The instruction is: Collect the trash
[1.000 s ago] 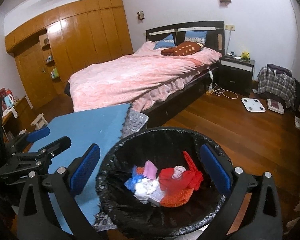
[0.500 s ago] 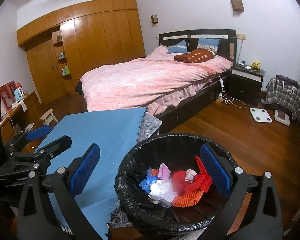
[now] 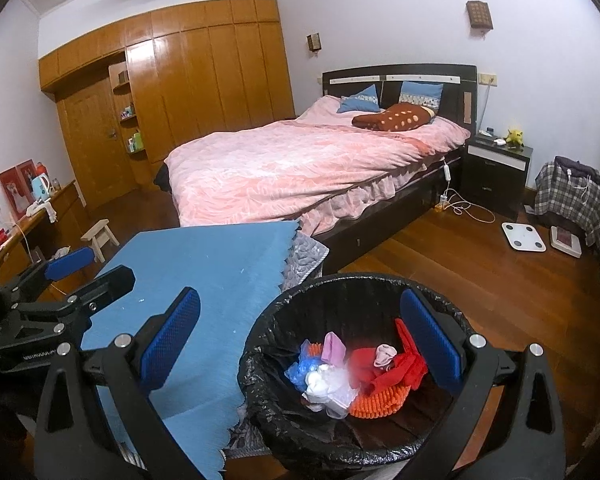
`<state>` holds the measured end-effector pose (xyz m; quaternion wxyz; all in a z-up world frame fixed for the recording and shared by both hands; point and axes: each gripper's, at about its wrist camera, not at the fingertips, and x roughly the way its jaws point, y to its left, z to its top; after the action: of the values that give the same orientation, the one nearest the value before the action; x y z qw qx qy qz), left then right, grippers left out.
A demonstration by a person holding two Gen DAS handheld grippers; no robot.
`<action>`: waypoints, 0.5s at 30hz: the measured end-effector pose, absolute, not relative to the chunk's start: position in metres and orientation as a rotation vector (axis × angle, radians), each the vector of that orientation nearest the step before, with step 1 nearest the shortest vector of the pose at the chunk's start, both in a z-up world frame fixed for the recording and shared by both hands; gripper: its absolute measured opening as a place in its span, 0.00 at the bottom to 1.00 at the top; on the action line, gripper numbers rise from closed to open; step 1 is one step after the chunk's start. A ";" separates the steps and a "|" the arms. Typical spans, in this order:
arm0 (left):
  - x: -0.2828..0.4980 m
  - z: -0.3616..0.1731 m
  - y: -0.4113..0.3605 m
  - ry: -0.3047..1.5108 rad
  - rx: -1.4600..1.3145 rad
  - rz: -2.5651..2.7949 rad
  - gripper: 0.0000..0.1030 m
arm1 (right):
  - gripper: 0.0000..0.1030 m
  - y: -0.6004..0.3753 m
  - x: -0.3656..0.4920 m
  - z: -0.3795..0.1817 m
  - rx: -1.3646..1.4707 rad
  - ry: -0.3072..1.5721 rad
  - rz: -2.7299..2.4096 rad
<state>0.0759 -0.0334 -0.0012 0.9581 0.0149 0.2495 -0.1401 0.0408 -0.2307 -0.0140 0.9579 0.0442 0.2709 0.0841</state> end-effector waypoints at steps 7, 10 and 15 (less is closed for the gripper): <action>0.076 -0.001 -0.033 0.506 0.031 -0.285 0.94 | 0.95 -0.230 0.040 -0.013 0.089 0.546 0.174; 0.076 -0.001 -0.033 0.506 0.031 -0.285 0.94 | 0.95 -0.230 0.040 -0.013 0.088 0.546 0.173; 0.075 -0.001 -0.033 0.507 0.033 -0.284 0.94 | 0.95 -0.230 0.040 -0.013 0.088 0.545 0.173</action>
<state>0.0752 -0.0331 -0.0009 0.9579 0.0160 0.2499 -0.1402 0.0400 -0.2304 -0.0129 0.9584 0.0432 0.2689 0.0853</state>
